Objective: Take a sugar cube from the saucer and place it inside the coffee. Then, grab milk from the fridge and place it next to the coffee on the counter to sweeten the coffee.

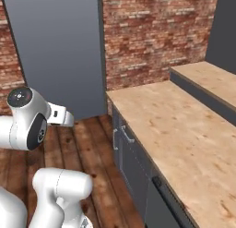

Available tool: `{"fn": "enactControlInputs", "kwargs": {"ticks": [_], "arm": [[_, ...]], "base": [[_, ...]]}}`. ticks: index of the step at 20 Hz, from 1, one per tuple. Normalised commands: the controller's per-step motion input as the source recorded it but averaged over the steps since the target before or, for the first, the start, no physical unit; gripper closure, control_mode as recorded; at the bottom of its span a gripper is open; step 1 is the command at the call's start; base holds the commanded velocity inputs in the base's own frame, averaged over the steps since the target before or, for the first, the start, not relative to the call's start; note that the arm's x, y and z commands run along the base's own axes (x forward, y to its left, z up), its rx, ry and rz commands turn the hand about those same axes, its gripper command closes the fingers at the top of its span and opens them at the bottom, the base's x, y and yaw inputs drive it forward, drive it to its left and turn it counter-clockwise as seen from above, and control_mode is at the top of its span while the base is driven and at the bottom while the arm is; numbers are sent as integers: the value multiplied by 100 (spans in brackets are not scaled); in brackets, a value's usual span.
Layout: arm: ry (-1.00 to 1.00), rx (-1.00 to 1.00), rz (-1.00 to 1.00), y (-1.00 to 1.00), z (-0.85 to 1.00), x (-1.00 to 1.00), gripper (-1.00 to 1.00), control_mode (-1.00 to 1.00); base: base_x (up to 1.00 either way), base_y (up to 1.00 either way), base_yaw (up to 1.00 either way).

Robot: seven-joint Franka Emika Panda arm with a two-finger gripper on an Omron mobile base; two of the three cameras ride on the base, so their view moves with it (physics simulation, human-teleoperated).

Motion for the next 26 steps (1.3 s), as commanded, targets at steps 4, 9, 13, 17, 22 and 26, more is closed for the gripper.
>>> {"fn": "enactControlInputs", "kwargs": {"ticks": [4,9,13,17,22,26], "arm": [[0,0,0,0,0,0,-100,100],[0,0,0,0,0,0,-100,100],[0,0,0,0,0,0,-100,100],[0,0,0,0,0,0,-100,100],[0,0,0,0,0,0,-100,100],[0,0,0,0,0,0,-100,100]], "base": [[100,54,-12],[100,58,-15],[100,61,-24],[100,63,-32],[100,66,-35],[100,72,-45]]}}
